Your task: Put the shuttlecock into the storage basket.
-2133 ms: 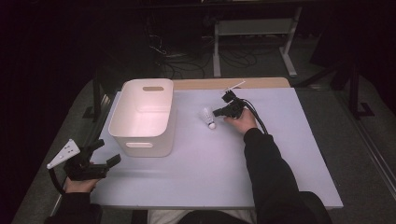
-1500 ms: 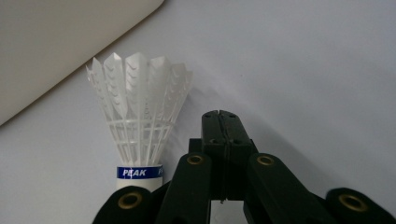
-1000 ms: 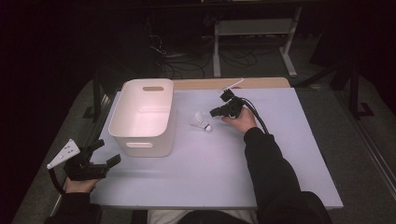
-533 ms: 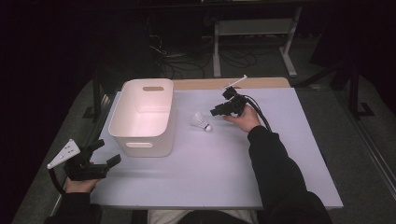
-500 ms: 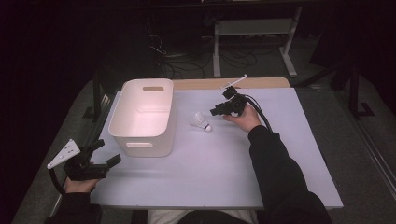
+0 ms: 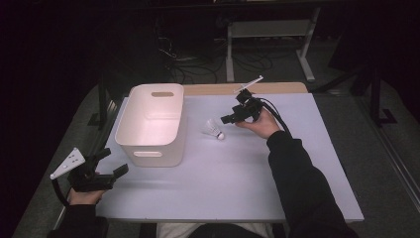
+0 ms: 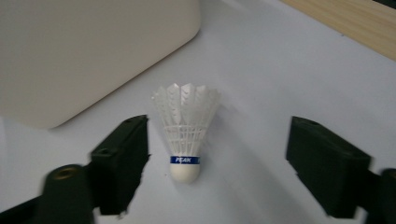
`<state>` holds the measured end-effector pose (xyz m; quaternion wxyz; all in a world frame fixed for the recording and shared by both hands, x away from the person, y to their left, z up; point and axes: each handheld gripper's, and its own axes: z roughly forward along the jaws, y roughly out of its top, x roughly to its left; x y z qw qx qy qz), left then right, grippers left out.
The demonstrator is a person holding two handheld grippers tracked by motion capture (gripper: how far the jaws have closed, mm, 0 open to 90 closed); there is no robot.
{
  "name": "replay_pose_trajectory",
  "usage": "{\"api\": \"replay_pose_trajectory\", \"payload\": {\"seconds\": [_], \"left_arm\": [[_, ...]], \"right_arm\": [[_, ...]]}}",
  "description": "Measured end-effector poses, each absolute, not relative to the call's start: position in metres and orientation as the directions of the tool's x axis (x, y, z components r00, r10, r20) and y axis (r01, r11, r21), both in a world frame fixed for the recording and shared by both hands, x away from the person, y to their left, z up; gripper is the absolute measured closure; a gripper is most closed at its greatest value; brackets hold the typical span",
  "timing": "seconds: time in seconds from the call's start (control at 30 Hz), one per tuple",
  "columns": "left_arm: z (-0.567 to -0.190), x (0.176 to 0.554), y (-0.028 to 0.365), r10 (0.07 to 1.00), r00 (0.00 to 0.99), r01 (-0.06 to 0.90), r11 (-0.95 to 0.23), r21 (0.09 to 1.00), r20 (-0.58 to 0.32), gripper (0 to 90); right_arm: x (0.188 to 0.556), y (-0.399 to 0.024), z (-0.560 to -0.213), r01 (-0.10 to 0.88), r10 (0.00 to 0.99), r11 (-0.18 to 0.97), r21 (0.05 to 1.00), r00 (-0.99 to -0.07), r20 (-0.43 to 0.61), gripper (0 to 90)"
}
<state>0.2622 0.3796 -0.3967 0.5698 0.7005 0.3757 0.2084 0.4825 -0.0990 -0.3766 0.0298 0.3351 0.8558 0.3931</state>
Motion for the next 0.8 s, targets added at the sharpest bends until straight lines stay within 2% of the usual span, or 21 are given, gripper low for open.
{"api": "replay_pose_trajectory", "payload": {"seconds": [0.13, 0.27, 0.4, 0.8], "left_arm": [[-0.397, 0.262, 0.38, 0.764, 0.631, 0.289, -0.07, 0.955, -0.135, 0.0], [-0.397, 0.262, 0.38, 0.764, 0.631, 0.289, -0.07, 0.955, -0.135, 0.0], [-0.397, 0.262, 0.38, 0.764, 0.631, 0.289, -0.069, 0.955, -0.136, 0.0], [-0.397, 0.263, 0.38, 0.763, 0.631, 0.289, -0.067, 0.955, -0.138, 0.0]], "right_arm": [[0.48, -0.097, -0.377, 0.55, 0.576, 0.49, 0.677, -0.787, 0.222, 4.2], [0.479, -0.095, -0.377, 0.545, 0.567, 0.505, 0.67, -0.794, 0.218, 0.0], [0.477, -0.089, -0.375, 0.533, 0.572, 0.543, 0.649, -0.801, 0.18, 0.0], [0.477, -0.066, -0.381, 0.492, 0.516, 0.626, 0.605, -0.843, 0.151, 0.0]]}}
